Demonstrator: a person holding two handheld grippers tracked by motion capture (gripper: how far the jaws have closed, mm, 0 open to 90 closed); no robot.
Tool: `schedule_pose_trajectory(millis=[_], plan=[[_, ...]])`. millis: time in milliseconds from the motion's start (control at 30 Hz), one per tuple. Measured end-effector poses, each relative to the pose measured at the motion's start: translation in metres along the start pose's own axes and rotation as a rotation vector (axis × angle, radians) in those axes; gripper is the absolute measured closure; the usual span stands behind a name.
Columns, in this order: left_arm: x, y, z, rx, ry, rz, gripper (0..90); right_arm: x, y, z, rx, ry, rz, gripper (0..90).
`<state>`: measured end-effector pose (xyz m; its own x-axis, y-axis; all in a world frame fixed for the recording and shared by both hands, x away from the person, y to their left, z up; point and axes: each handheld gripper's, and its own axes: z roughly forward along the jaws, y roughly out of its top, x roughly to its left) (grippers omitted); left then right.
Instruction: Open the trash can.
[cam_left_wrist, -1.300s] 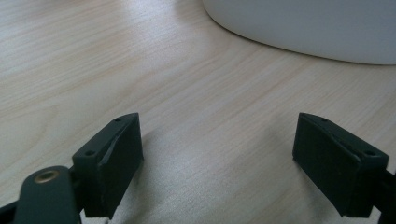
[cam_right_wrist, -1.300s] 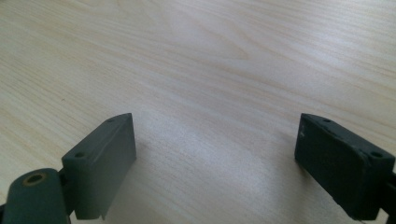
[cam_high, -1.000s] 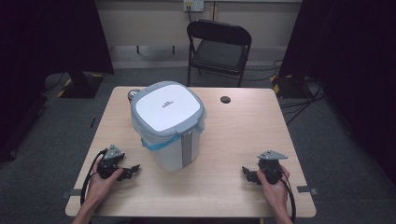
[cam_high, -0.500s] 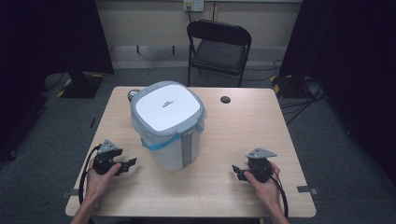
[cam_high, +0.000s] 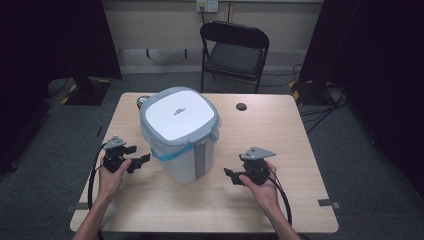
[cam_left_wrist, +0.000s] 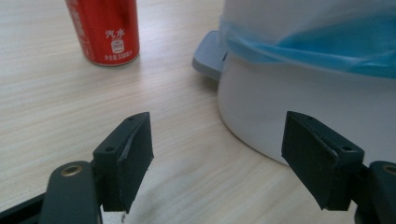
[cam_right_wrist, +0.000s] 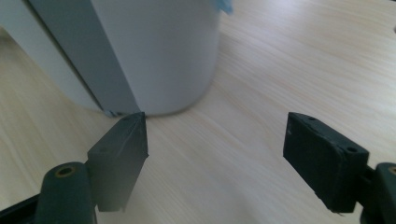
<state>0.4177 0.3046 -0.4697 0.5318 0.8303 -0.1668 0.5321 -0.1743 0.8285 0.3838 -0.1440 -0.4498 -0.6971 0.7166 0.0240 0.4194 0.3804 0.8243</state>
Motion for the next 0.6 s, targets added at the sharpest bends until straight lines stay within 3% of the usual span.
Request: schedule_pose_trajectory(millis=[300,467,567,600], plan=[[0.011,0.016,0.018,0.004,-0.016,-0.007,24.7,0.028,0.033,0.021,-0.041,0.074,-0.042,21.3],[0.012,0.021,0.026,-0.001,-0.012,-0.002,26.9,0.034,0.043,0.027,-0.059,0.038,-0.060,26.1],[0.015,0.019,0.028,0.009,-0.017,-0.002,25.4,0.032,0.046,0.030,-0.053,0.038,-0.041,25.0],[0.015,0.019,0.028,0.014,-0.018,0.005,25.2,0.031,0.046,0.030,-0.051,0.041,-0.036,28.7]])
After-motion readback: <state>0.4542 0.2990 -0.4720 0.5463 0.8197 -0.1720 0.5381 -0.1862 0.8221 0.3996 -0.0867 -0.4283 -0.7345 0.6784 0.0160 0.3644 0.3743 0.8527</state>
